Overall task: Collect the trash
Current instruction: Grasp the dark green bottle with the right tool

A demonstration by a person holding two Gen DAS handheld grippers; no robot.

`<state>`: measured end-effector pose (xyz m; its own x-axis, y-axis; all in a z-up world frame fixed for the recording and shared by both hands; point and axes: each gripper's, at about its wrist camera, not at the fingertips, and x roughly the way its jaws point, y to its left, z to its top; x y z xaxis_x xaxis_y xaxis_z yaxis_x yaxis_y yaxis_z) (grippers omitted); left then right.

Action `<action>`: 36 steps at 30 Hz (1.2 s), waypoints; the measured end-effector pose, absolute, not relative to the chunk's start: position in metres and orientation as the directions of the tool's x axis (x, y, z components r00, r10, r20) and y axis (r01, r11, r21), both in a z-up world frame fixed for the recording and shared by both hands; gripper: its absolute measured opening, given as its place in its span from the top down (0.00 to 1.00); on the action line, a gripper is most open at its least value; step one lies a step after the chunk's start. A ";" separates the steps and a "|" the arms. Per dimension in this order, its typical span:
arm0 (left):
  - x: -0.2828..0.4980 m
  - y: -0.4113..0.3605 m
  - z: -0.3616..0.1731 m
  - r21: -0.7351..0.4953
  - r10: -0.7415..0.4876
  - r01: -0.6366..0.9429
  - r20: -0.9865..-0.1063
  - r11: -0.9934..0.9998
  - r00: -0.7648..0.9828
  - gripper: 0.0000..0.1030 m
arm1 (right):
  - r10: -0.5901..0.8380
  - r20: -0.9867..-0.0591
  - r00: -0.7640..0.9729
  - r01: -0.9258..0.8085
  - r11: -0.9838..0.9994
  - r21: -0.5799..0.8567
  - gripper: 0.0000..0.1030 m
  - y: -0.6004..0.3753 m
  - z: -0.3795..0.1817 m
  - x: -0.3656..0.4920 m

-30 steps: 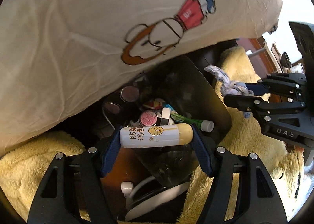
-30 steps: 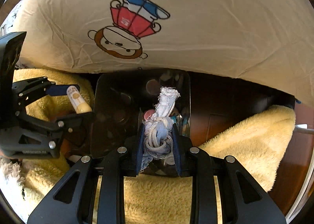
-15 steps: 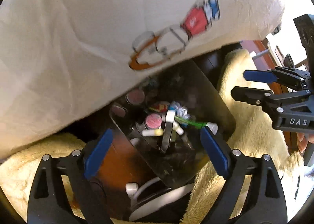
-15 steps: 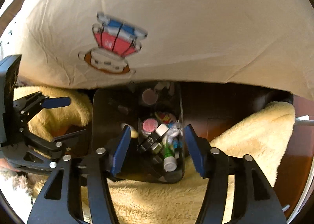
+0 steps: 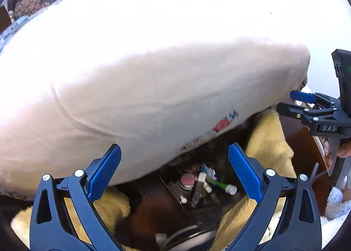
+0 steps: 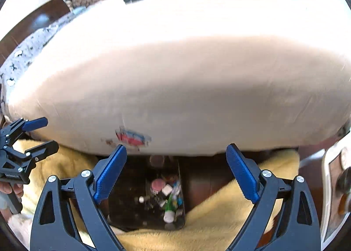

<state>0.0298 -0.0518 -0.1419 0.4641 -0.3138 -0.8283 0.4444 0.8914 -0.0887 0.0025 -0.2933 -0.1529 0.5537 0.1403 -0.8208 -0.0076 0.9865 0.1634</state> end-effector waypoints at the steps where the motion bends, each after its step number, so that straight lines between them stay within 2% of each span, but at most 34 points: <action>1: 0.031 -0.051 -0.138 -0.080 -0.311 0.445 -0.823 0.892 0.475 0.09 | 0.135 -0.810 0.571 -0.012 0.988 0.156 0.10 -0.294 -0.145 0.003; 9: 0.073 -0.046 -0.101 -0.034 -0.292 0.424 -0.773 0.905 0.563 0.09 | 0.104 -0.718 0.688 -0.061 0.994 0.085 0.10 -0.285 -0.099 0.057; 17: 0.148 -0.043 -0.084 -0.028 -0.288 0.416 -0.763 0.909 0.578 0.09 | 0.132 -0.685 0.716 -0.085 0.991 0.102 0.10 -0.254 -0.067 0.170; 20: 0.169 -0.041 -0.077 0.005 -0.264 0.408 -0.755 0.913 0.600 0.09 | 0.135 -0.688 0.713 -0.079 0.990 0.113 0.09 -0.241 -0.061 0.211; 22: 0.180 -0.039 -0.074 0.010 -0.258 0.401 -0.751 0.916 0.607 0.09 | 0.137 -0.693 0.708 -0.076 0.990 0.119 0.03 -0.232 -0.061 0.237; 25: 0.194 -0.036 -0.073 0.016 -0.251 0.396 -0.750 0.918 0.613 0.09 | 0.144 -0.710 0.689 -0.068 0.989 0.135 0.03 -0.215 -0.066 0.275; 36: 0.212 -0.023 -0.071 -0.018 -0.274 0.390 -0.740 0.921 0.614 0.09 | 0.000 -0.780 0.625 0.045 0.998 0.036 0.02 -0.177 -0.087 0.343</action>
